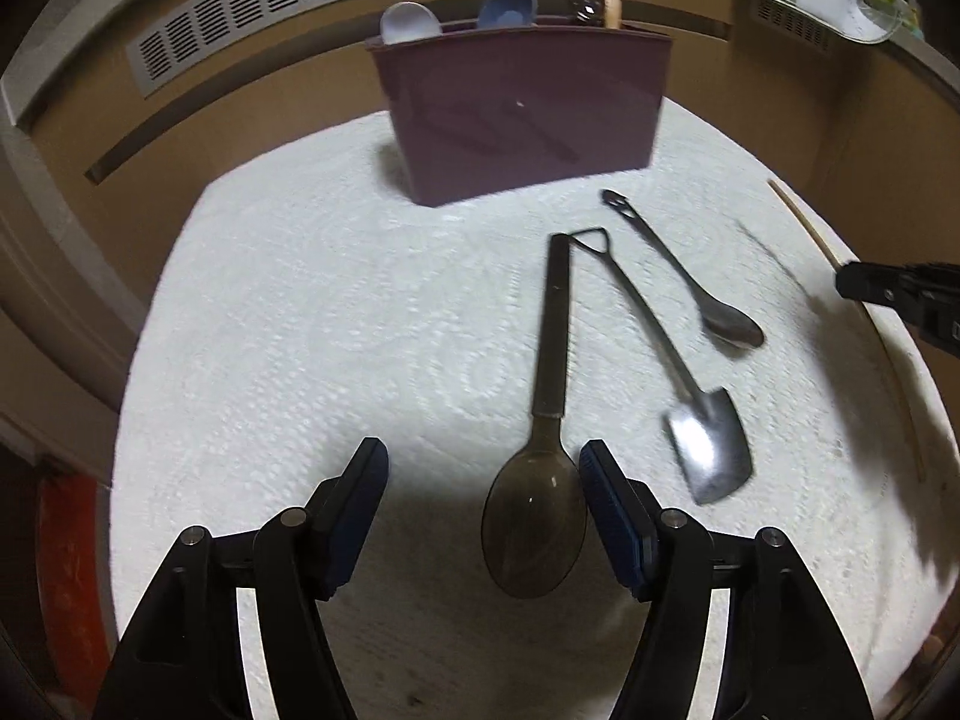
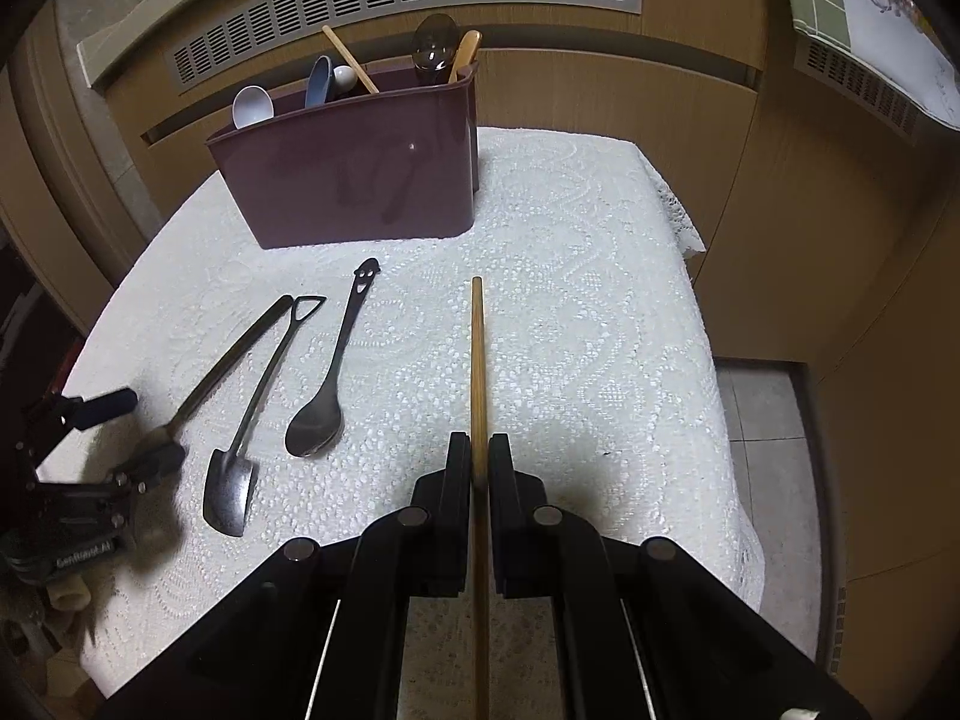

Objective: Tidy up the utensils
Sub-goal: 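Grasp a wooden chopstick with the right tool while the left reaches for the dark spoon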

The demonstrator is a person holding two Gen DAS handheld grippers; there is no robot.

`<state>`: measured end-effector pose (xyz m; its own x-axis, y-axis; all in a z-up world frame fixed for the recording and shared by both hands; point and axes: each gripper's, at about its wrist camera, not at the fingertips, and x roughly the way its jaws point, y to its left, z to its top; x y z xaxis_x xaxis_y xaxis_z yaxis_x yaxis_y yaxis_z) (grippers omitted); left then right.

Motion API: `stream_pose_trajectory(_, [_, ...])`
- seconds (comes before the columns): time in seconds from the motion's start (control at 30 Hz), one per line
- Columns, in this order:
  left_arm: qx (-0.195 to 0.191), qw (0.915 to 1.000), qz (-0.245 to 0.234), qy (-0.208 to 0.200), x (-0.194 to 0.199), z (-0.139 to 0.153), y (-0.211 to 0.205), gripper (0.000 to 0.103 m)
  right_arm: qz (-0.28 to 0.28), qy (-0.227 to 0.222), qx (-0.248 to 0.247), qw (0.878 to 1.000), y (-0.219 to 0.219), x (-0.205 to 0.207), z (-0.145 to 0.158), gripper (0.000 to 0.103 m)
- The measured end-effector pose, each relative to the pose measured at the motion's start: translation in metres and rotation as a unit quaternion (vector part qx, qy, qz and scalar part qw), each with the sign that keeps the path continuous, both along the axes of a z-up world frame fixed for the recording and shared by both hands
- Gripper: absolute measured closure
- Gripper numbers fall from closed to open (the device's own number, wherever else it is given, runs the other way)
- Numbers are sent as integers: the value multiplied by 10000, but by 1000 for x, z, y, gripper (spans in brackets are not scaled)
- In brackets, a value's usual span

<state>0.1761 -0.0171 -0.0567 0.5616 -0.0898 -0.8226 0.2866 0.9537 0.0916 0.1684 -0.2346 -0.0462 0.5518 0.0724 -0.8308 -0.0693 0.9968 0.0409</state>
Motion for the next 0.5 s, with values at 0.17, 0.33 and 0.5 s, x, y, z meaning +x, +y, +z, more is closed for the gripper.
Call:
stream_pose_trajectory(0.17, [-226,9994,248,-88,7,8,16,36,-21,-2,3,10000,-2,-1,1,97])
stream_pose_trajectory(0.33, [-641,9978,166,-73,-3,15,32,36,-24,59,82,9999,-2,2,-2,97])
stream_pose_trajectory(0.5, [-964,9948,-296,143,-20,13,29,36,27,104,146,9998,1,4,-7,97])
